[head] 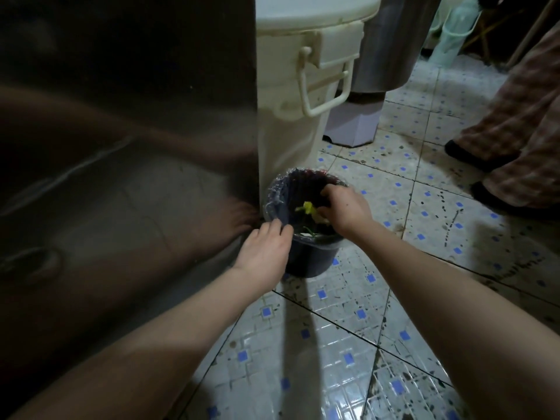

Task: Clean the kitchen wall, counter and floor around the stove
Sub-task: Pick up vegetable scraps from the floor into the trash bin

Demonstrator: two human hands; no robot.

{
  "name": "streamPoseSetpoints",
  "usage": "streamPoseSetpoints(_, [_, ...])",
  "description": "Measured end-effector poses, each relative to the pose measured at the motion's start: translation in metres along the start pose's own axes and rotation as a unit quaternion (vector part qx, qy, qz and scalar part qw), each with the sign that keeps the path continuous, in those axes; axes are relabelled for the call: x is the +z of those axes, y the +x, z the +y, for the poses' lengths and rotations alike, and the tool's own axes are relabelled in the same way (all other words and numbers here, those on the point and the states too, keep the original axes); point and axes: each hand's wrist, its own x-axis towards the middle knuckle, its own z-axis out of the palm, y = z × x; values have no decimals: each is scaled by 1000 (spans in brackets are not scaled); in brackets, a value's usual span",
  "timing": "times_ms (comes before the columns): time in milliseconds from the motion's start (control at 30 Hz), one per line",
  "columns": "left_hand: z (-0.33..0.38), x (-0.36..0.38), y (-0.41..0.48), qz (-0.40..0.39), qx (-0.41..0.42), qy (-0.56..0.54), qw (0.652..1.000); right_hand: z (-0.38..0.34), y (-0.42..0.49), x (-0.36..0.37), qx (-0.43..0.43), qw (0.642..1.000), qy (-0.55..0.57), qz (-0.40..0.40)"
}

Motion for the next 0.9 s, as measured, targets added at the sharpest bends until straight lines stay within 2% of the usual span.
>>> streamPoseSetpoints(367, [37, -5, 15, 4, 50, 31, 998, 65, -58, -22, 31, 999, -27, 16])
streamPoseSetpoints(700, [138, 1, 44, 13, 151, 18, 988, 161, -162, -33, 114, 989, -80, 54])
streamPoseSetpoints(900, [195, 15, 43, -14, 214, 24, 976, 209, -223, -32, 189, 978, -86, 14])
